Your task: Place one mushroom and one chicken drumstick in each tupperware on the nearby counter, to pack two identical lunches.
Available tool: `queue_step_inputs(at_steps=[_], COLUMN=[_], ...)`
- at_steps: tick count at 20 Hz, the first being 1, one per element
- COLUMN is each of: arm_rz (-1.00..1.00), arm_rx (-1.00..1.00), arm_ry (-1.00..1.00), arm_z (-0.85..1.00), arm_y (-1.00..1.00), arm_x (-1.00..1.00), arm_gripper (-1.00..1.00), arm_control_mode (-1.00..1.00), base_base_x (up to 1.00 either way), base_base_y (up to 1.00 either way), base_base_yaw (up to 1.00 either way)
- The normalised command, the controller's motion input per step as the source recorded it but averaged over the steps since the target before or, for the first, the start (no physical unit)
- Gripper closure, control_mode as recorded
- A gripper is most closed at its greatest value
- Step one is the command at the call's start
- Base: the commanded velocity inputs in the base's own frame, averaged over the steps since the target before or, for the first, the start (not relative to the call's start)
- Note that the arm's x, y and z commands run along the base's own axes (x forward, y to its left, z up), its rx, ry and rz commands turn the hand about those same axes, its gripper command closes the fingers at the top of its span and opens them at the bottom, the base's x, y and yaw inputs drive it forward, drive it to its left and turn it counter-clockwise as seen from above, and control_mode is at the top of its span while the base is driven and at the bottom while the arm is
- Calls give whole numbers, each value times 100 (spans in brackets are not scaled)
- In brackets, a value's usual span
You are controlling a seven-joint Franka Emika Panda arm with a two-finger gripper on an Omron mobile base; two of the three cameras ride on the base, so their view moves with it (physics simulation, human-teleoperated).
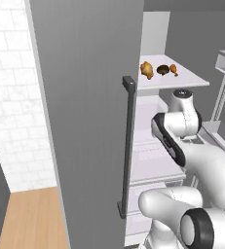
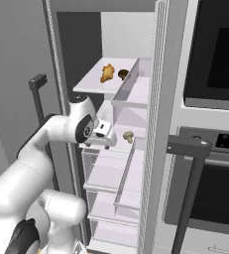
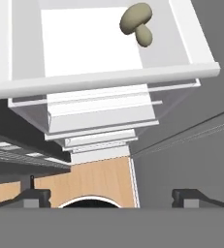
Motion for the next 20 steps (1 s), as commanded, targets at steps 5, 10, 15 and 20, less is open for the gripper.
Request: queue_step_inputs(at_steps=[5,10,15,20], arm_rz=[0,13,1,1], arm_rx=[-3,-7,-10,-7], arm_ry=[-1,-10,-1,0], arm_z=[-22,-35,-5,0], arm_y=[-24,-34,0,-2], arm_x=[37,14,0,20], arm_gripper=[-100,-100,-100,-100], arm_control_mode=[-100,-100,-100,-100], base_base_x=[0,0,0,0], base_base_y=[0,0,0,0], base_base_yaw=[0,0,0,0])
